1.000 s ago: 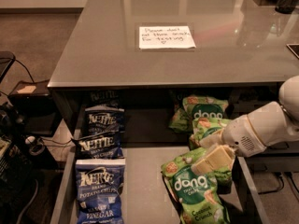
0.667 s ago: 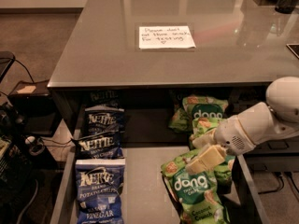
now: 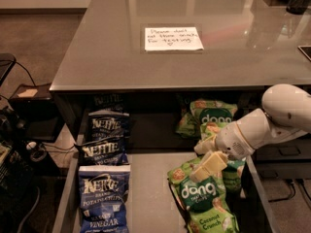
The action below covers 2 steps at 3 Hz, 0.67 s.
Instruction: Pick green rice chip bag from top drawer and place on counter
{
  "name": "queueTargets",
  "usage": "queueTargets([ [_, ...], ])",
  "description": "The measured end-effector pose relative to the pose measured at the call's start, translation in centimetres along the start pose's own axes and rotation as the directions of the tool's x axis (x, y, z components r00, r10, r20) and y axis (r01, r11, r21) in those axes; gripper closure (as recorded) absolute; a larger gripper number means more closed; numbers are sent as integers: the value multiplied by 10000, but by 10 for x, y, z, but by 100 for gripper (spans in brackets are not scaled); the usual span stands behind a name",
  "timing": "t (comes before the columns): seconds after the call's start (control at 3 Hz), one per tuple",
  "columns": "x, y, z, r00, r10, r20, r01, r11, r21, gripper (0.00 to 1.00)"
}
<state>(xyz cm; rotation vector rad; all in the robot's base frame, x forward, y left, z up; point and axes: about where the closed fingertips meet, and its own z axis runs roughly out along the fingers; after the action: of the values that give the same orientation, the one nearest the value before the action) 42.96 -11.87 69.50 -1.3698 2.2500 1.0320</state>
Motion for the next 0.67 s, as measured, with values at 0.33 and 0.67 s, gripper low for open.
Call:
queueTargets([
  [0.33, -2, -12, 5, 9993, -354, -76, 353, 9993, -130, 21],
  [0.67, -6, -19, 9, 9975, -688, -162, 684, 9974, -245, 21],
])
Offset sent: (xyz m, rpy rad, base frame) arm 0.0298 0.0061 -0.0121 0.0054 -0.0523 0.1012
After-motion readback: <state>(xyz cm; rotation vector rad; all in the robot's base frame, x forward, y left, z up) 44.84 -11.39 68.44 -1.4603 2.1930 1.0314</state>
